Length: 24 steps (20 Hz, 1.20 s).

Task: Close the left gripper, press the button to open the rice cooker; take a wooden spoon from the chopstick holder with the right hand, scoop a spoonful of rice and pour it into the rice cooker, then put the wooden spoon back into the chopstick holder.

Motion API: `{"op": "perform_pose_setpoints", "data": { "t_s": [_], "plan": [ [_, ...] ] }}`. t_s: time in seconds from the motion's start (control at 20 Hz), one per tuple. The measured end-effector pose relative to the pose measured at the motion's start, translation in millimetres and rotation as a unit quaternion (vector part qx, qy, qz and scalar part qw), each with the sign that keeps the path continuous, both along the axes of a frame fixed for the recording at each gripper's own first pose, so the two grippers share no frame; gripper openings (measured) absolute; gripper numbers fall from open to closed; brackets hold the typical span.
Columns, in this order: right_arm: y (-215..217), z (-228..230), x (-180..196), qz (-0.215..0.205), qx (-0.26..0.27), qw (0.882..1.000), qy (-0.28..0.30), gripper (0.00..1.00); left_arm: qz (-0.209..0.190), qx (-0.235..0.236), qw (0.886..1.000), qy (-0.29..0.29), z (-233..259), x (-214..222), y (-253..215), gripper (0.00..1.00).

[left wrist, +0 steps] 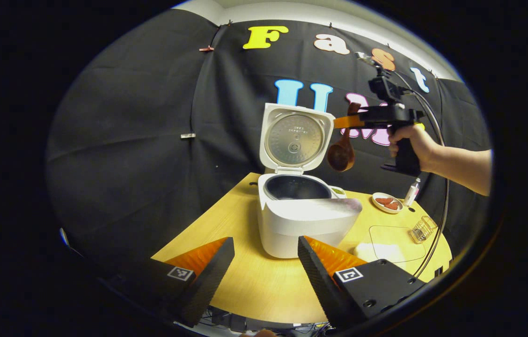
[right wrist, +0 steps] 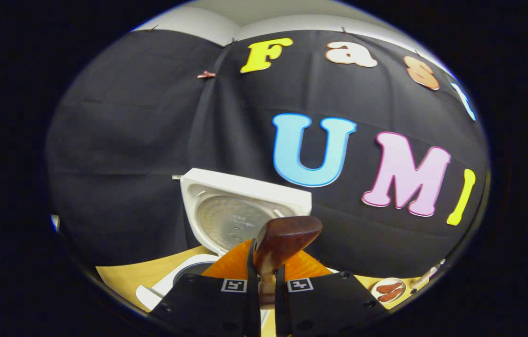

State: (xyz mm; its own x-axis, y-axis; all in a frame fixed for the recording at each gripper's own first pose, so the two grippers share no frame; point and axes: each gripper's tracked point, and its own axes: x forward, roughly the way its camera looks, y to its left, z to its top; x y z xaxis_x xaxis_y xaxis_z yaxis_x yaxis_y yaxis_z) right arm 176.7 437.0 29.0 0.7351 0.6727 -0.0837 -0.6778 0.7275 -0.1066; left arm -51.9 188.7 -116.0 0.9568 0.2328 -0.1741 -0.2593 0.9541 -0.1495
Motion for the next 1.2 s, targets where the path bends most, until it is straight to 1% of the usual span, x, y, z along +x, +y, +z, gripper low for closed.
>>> {"op": "perform_pose_setpoints", "data": {
  "t_s": [0.2,0.3,0.45,0.55,0.65,0.75,0.9,1.05,1.2],
  "plan": [
    [-83,44,2,-0.037,0.05,0.998,0.004,0.16,-0.027,0.002,1.0,-0.005,12,11,-26,0.94],
    [-131,63,1,-0.059,0.072,0.996,-0.004,0.16,-0.037,0.01,0.999,-0.005,18,19,-41,0.94],
    [-198,73,2,-0.09,0.097,0.991,-0.001,0.16,-0.047,0.021,0.999,-0.004,26,31,-65,0.94],
    [-242,62,4,-0.109,0.103,0.989,0.018,0.16,-0.052,0.023,0.998,-0.003,30,39,-84,0.94],
    [-288,49,13,-0.132,0.095,0.986,0.021,0.16,-0.05,0.027,0.998,0.001,33,46,-101,0.94],
    [-336,34,18,-0.159,0.088,0.983,0.031,0.16,-0.053,0.02,0.998,0.003,37,53,-124,0.94],
    [-384,12,31,-0.192,0.097,0.975,0.056,0.16,-0.065,0.014,0.998,0.006,43,66,-160,0.94],
    [-426,-17,46,-0.222,0.106,0.966,0.084,0.16,-0.067,0.024,0.997,0.001,56,77,-183,0.94],
    [-458,-44,56,-0.248,0.112,0.956,0.106,0.16,-0.062,0.035,0.997,-0.003,66,86,-199,0.94]
  ]
}}
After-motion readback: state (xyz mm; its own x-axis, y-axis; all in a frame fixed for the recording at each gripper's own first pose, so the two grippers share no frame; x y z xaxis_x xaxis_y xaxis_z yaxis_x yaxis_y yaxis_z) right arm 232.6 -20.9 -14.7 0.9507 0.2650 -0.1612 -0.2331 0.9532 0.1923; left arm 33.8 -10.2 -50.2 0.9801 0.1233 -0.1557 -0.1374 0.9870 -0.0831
